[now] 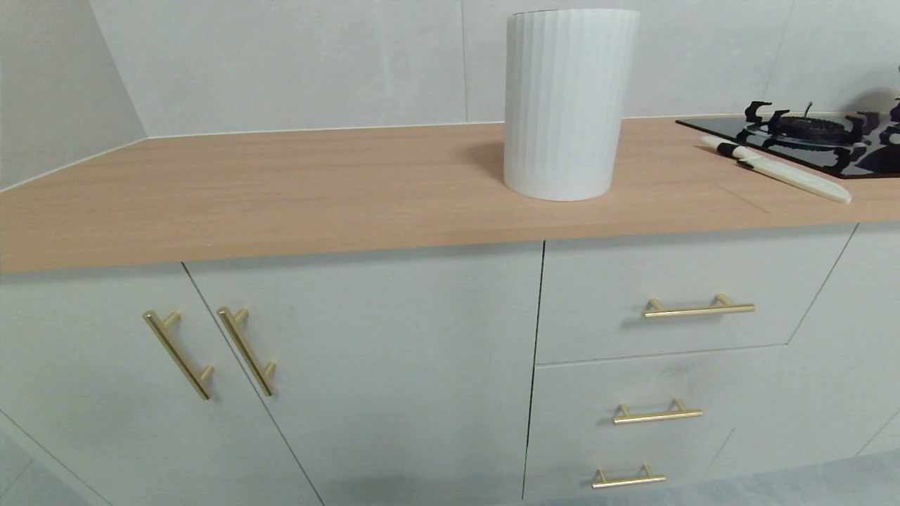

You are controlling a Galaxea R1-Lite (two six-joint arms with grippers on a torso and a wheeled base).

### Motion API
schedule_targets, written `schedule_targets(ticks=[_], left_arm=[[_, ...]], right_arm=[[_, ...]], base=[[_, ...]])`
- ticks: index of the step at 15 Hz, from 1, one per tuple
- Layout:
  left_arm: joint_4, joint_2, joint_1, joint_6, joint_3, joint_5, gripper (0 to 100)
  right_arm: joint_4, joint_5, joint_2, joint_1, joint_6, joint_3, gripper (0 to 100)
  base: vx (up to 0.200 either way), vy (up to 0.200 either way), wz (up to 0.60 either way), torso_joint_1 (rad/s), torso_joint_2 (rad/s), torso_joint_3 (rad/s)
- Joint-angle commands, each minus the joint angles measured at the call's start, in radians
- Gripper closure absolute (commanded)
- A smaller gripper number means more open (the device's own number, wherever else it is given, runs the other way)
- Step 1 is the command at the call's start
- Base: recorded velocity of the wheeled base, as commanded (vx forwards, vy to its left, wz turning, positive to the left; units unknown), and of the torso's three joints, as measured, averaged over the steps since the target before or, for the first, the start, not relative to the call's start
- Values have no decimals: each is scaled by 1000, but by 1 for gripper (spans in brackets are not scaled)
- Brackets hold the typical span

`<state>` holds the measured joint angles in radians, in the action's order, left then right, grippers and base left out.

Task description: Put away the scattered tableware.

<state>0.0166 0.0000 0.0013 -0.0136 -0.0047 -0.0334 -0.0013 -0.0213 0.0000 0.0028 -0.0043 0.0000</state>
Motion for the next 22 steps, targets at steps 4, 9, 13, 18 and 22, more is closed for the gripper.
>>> schedule_targets(ticks=[4, 9, 13, 18, 22], left_arm=[[0, 0, 0, 0, 0, 0, 0], [0, 0, 0, -2, 0, 0, 0], [0, 0, 0, -2, 0, 0, 0], [0, 0, 0, -2, 0, 0, 0], [0, 0, 0, -2, 0, 0, 0]], right_arm=[[0, 0, 2, -1, 0, 0, 0], [0, 0, 2, 0, 0, 0, 0], [0, 0, 2, 0, 0, 0, 0], [0, 0, 2, 0, 0, 0, 0], [0, 0, 2, 0, 0, 0, 0]], base=[[0, -200, 0, 6, 2, 6], [0, -160, 0, 0, 3, 4], [0, 0, 0, 0, 0, 0], [0, 0, 0, 0, 0, 0], [0, 0, 0, 0, 0, 0]])
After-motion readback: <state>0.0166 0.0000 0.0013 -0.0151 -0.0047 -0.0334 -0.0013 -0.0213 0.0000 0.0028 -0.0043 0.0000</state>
